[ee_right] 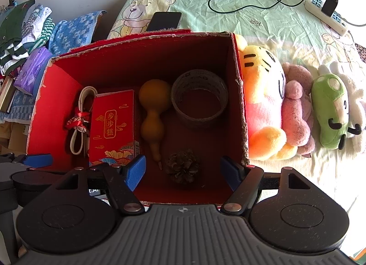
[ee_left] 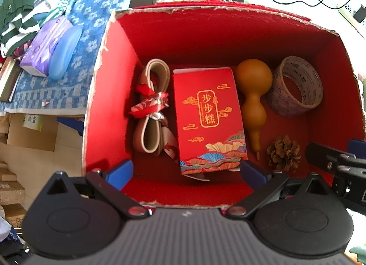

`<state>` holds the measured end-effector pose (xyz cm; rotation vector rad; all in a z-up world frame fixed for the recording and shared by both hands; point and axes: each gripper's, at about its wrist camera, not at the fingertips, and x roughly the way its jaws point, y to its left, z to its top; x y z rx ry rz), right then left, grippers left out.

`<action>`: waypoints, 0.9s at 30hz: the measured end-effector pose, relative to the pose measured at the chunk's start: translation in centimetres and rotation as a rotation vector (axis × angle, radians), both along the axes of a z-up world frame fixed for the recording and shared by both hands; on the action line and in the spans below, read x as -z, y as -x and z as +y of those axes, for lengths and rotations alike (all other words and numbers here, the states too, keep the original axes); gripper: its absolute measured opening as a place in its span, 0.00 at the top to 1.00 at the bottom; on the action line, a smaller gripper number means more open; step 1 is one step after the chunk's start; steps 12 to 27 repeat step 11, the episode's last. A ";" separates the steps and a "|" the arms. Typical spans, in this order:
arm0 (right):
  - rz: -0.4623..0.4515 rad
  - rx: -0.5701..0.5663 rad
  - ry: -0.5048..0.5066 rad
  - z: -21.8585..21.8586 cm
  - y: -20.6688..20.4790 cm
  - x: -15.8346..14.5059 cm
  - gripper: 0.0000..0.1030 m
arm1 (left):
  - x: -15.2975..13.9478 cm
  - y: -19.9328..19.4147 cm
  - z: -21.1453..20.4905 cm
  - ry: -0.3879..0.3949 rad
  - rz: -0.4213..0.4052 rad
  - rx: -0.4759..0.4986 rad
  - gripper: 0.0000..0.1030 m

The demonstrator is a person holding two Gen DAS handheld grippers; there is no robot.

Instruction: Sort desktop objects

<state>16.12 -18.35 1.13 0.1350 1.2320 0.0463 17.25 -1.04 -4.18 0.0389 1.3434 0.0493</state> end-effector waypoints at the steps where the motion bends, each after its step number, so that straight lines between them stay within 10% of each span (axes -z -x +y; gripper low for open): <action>1: -0.001 0.000 0.001 0.0 -0.1 0.0 0.28 | 0.0 -0.1 0.0 0.001 -0.001 -0.001 0.03; 27: -0.007 0.011 -0.006 0.0 -0.1 0.0 0.28 | -0.3 -0.2 -0.1 -0.011 -0.024 -0.005 0.04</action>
